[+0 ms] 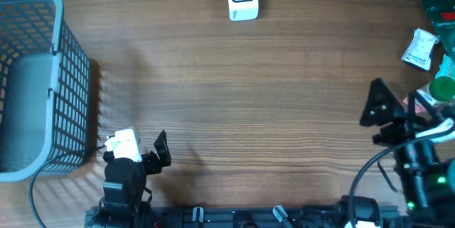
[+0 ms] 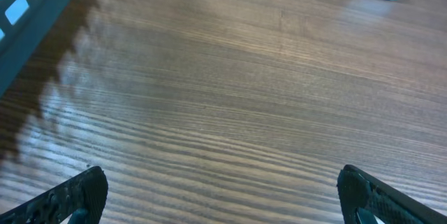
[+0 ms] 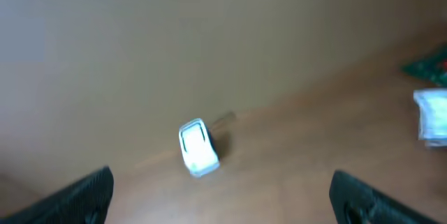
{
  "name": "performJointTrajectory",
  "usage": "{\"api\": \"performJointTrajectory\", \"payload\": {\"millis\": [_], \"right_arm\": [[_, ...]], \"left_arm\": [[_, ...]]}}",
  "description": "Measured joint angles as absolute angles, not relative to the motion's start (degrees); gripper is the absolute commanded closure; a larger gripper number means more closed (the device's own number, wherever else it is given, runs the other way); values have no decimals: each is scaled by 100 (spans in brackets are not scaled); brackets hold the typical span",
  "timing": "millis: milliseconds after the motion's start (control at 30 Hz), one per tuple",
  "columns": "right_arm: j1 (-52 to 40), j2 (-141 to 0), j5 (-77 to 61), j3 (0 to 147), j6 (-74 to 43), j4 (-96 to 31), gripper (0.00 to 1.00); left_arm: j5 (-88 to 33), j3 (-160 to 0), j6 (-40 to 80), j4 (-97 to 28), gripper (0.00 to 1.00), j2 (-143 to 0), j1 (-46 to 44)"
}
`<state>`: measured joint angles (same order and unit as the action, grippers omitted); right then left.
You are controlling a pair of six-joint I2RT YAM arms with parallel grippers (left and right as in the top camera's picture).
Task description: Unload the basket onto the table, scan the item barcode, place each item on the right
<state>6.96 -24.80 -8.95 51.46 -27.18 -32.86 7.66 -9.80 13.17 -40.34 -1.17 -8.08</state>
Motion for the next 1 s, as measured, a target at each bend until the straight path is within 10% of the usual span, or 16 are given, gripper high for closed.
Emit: {"api": "performJointTrajectory", "payload": {"millis": [267, 700, 1000], "right_arm": [[539, -143, -698, 1782, -3494, -1039, 0], [158, -89, 349, 49, -3962, 54, 0], [158, -89, 89, 36, -1999, 45, 0]], "left_arm": [[766, -980, 1317, -4032, 0, -117, -808], [766, -980, 1317, -4029, 0, -117, -808], [766, -980, 1317, -4029, 0, -117, -808]]}}
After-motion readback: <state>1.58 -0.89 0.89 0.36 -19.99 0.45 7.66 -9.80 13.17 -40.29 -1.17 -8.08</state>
